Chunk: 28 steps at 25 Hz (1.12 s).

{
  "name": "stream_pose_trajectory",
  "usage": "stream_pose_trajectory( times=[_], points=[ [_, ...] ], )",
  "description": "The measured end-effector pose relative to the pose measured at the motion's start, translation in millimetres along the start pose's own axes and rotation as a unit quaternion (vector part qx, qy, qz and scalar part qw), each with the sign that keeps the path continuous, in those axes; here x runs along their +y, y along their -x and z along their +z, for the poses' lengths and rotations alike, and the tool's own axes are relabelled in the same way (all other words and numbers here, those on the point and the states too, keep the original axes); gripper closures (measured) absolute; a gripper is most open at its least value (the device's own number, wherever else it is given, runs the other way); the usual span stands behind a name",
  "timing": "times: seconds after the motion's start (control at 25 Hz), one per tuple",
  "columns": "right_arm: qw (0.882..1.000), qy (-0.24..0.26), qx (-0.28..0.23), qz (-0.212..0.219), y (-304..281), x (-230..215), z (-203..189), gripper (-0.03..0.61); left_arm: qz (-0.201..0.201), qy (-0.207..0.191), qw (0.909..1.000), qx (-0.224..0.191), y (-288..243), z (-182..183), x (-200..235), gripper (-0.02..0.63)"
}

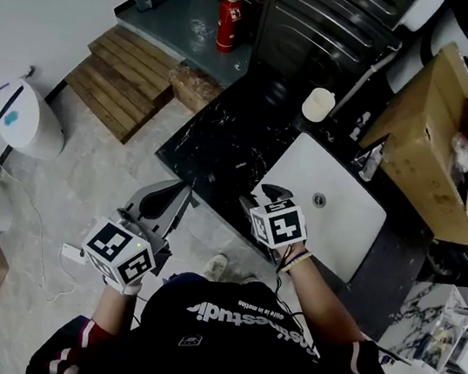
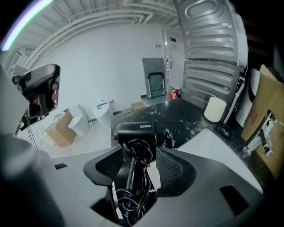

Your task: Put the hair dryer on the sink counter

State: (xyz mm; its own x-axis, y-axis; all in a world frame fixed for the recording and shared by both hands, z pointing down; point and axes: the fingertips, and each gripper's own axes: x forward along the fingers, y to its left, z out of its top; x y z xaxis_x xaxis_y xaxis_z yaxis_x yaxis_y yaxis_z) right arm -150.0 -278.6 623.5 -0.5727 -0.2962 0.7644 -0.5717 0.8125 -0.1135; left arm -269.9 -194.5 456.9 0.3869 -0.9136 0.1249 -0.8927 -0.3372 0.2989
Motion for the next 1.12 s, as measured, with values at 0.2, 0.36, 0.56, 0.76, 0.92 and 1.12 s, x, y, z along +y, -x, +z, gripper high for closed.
stream_pose_trajectory(
  times=[0.2,0.36,0.56,0.76,0.92,1.12],
  points=[
    [0.994,-0.018,-0.101,-0.026,76,-20,34,0.324,-0.038,-0.018,0.9991,0.001,-30,12,-25,0.594],
    [0.973,-0.023,-0.204,-0.109,169,-64,48,0.324,-0.081,-0.031,0.9962,0.003,-66,18,-61,0.593],
    [0.912,-0.034,-0.320,-0.255,304,-114,29,0.325,-0.159,-0.057,0.9856,0.007,-119,18,-124,0.594],
    [0.863,-0.075,-0.362,-0.344,390,-141,-28,0.383,-0.234,-0.077,0.9692,0.006,-166,22,-200,0.594],
    [0.824,-0.098,-0.395,-0.394,440,-148,-69,0.490,-0.286,-0.101,0.9527,0.006,-190,22,-252,0.594],
    [0.803,-0.102,-0.427,-0.403,476,-143,-87,0.538,-0.318,-0.108,0.9420,0.006,-202,21,-294,0.593]
  ],
)
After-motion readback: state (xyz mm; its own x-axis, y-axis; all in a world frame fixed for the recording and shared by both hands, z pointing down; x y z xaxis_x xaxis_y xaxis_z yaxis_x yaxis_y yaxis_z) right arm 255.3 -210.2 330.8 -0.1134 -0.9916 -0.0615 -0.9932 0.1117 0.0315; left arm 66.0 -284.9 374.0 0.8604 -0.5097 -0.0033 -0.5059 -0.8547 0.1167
